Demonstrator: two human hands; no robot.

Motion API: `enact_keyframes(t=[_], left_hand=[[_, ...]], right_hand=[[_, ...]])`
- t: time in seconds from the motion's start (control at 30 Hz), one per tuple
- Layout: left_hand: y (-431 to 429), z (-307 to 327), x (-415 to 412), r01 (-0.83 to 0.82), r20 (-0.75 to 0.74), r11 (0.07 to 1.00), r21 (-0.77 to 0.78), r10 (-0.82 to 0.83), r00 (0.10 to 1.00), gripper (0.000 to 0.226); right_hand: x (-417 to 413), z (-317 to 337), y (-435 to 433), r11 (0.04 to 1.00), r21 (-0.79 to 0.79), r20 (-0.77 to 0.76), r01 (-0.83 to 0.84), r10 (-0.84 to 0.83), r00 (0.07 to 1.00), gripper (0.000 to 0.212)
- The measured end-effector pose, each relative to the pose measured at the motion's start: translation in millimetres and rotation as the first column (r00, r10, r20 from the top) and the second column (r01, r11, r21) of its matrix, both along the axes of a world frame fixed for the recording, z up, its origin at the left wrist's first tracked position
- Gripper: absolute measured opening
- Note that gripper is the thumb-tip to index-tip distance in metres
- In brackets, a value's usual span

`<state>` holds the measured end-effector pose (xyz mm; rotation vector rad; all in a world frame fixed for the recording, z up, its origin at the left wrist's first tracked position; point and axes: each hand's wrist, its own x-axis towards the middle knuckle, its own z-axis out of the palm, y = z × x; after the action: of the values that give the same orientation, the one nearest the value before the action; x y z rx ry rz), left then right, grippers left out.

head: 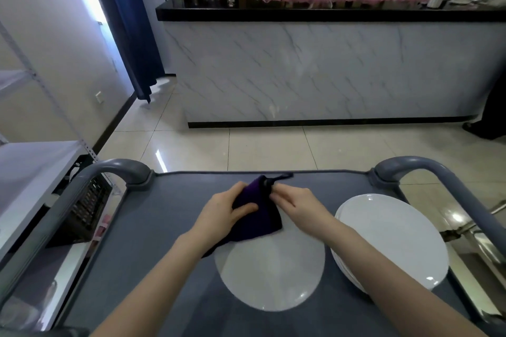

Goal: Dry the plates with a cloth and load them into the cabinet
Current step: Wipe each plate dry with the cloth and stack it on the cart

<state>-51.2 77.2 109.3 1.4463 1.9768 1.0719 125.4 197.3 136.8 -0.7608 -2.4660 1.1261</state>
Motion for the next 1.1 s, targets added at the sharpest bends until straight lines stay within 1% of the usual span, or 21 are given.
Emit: enact_keyframes(t=[0.07, 0.13, 0.17, 0.23, 0.3, 0.37, 0.47, 0.5, 0.53, 0.6, 0.67, 0.7, 0.77, 0.83, 0.87, 0.9, 0.97, 1.03, 1.1], left_hand=[[2.8, -1.4, 3.2, -0.071, -0.01, 0.997, 0.016, 0.071, 0.997, 0.016], [3.6, -2.6, 3.3, -0.164, -0.019, 0.985, 0.048, 0.165, 0.986, 0.019], [2.7, -3.7, 2.5, -0.209, 0.008, 0.976, 0.062, 0.208, 0.978, 0.017], [-2.4, -8.3, 1.5, -0.321, 0.148, 0.945, 0.07, 0.308, 0.94, 0.011], [-9.2, -15.2, 5.7, -0.46, 0.304, 0.886, 0.053, 0.425, 0.853, 0.009], [-14.9, -23.4, 16.2, -0.572, 0.401, 0.82, 0.02, 0.518, 0.756, 0.014], [-14.9, -35.2, 32.8, -0.65, 0.537, 0.759, -0.023, 0.558, 0.633, 0.016], [-14.4, -37.7, 37.2, -0.661, 0.576, 0.75, -0.034, 0.555, 0.6, 0.015], [-14.3, -39.6, 40.0, -0.667, 0.6, 0.744, -0.039, 0.551, 0.58, 0.015], [-15.8, -41.0, 39.7, -0.673, 0.617, 0.739, -0.025, 0.541, 0.571, 0.013], [-20.4, -37.8, 31.6, -0.66, 0.594, 0.751, 0.018, 0.523, 0.611, 0.01], [-23.0, -34.8, 25.6, -0.643, 0.563, 0.764, 0.052, 0.509, 0.651, 0.008], [-27.5, -25.3, 13.1, -0.563, 0.462, 0.816, 0.128, 0.453, 0.763, 0.006], [-29.5, -13.7, 4.2, -0.435, 0.344, 0.883, 0.175, 0.359, 0.868, 0.006], [-29.3, -8.5, 1.2, -0.367, 0.298, 0.912, 0.185, 0.304, 0.905, 0.008], [-28.9, -3.8, -0.6, -0.302, 0.262, 0.934, 0.188, 0.249, 0.932, 0.01], [-27.7, 1.7, -3.0, -0.209, 0.212, 0.961, 0.18, 0.17, 0.962, 0.014], [-27.3, 4.0, -6.2, -0.159, 0.188, 0.975, 0.158, 0.128, 0.974, 0.016], [-26.2, 7.2, -10.3, -0.101, 0.16, 0.988, 0.116, 0.082, 0.984, 0.016]], right_hand=[[0.0, -3.5, -3.6, 0.999, 0.011, -0.05, 0.047, -0.047, 0.998, 0.022], [3.3, -7.6, -7.9, 0.992, -0.039, -0.115, 0.118, -0.122, 0.986, 0.018], [5.0, -9.8, -10.1, 0.984, -0.079, -0.145, 0.158, -0.168, 0.975, 0.019], [8.7, -13.0, -14.8, 0.947, -0.184, -0.215, 0.262, -0.299, 0.93, 0.019], [10.2, -16.3, -18.4, 0.875, -0.296, -0.295, 0.382, -0.464, 0.835, 0.021], [7.6, -20.7, -25.4, 0.806, -0.353, -0.336, 0.475, -0.583, 0.74, 0.023], [-2.1, -26.7, -37.5, 0.686, -0.431, -0.34, 0.585, -0.725, 0.599, 0.023], [-4.4, -26.7, -39.2, 0.656, -0.462, -0.338, 0.597, -0.753, 0.565, 0.024], [-4.5, -27.5, -39.1, 0.651, -0.478, -0.341, 0.59, -0.757, 0.558, 0.025], [-0.7, -30.4, -36.1, 0.698, -0.462, -0.341, 0.548, -0.71, 0.617, 0.023], [8.2, -31.2, -30.6, 0.758, -0.429, -0.304, 0.49, -0.633, 0.712, 0.014], [12.3, -29.5, -25.4, 0.784, -0.413, -0.271, 0.463, -0.591, 0.76, 0.011], [17.3, -22.3, -10.4, 0.839, -0.37, -0.211, 0.398, -0.494, 0.844, 0.015], [15.0, -9.1, 4.3, 0.926, -0.267, -0.154, 0.266, -0.314, 0.937, 0.014], [11.7, -1.9, 9.4, 0.962, -0.199, -0.112, 0.185, -0.21, 0.971, 0.013], [7.3, 4.5, 12.4, 0.984, -0.138, -0.067, 0.11, -0.12, 0.991, 0.012], [-0.8, 10.2, 14.3, 0.999, -0.048, 0.016, -0.005, 0.006, 1.0, 0.01], [-4.2, 7.3, 9.9, 0.999, -0.025, 0.053, -0.045, 0.046, 0.998, 0.011], [-3.7, 3.3, 2.8, 0.999, -0.02, 0.044, -0.042, 0.043, 0.998, 0.013]])
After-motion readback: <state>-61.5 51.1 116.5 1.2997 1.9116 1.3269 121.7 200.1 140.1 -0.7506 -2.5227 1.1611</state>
